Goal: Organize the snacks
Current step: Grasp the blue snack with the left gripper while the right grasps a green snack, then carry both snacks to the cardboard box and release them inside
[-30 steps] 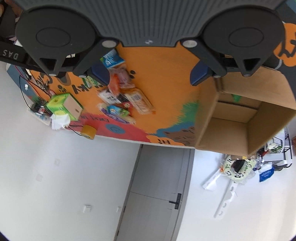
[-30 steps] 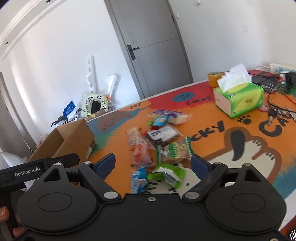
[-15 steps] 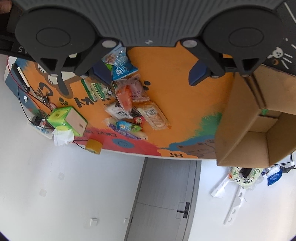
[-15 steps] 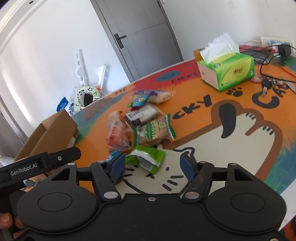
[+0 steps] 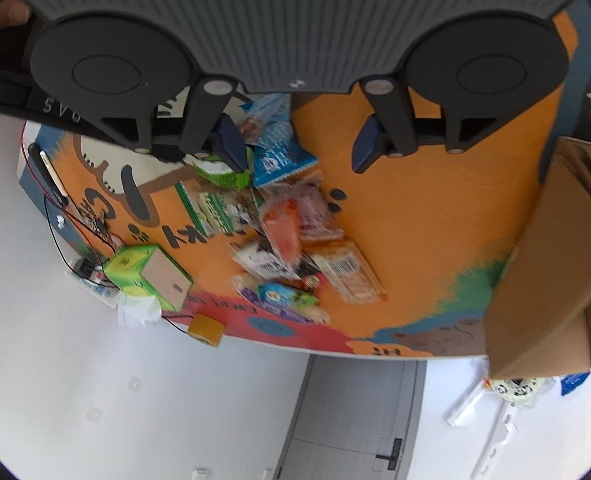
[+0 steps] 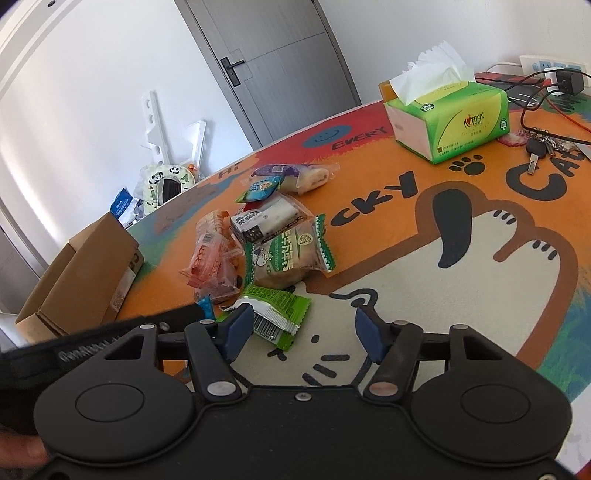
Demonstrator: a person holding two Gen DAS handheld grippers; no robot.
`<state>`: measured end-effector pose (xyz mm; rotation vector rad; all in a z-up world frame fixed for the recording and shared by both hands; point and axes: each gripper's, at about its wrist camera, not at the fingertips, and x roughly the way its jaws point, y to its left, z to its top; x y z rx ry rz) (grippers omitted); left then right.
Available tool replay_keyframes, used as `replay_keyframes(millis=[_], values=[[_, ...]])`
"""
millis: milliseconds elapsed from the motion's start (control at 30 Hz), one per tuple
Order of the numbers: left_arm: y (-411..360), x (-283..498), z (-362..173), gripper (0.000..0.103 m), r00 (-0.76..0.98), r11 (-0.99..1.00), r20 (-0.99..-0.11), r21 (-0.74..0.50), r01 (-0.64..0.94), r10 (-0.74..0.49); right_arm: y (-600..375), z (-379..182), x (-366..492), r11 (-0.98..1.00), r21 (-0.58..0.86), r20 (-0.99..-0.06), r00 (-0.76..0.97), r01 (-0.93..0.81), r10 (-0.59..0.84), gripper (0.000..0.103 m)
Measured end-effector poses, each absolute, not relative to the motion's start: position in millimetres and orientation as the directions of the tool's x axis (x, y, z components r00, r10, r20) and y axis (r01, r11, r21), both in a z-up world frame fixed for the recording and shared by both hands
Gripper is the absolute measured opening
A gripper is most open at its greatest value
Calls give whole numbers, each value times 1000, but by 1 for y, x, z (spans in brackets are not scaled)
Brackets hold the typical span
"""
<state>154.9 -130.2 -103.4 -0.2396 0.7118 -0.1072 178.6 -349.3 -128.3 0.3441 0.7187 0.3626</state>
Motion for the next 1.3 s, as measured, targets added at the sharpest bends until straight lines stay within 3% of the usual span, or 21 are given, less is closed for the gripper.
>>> replay_keyframes(millis=[133, 233, 767, 833, 867, 967, 1300], values=[[-137, 155, -113, 51, 747, 972, -640, -234, 32, -179, -348, -127, 182, 879, 429, -565, 697, -208, 441, 61], [-133, 155, -113, 30, 748, 971, -640, -236, 27, -176, -343, -126, 185, 877, 430, -563, 695, -216, 447, 61], [-88, 143, -99, 26, 782, 960, -606, -279, -33, -149, -301, -129, 195, 894, 378, -590, 681, -241, 433, 64], [-84, 141, -97, 26, 787, 960, -601, -278, -41, -140, -296, -129, 194, 901, 358, -589, 690, -245, 422, 58], [-82, 139, -95, 26, 790, 960, -598, -277, -44, -137, -295, -129, 193, 900, 357, -590, 686, -252, 426, 41], [-79, 136, -90, 26, 801, 960, -586, -276, -51, -126, -297, -126, 189, 883, 380, -567, 684, -277, 459, 36], [-77, 116, -67, 26, 843, 962, -527, -271, -45, -109, -299, -100, 171, 871, 383, -504, 721, -306, 475, 36]])
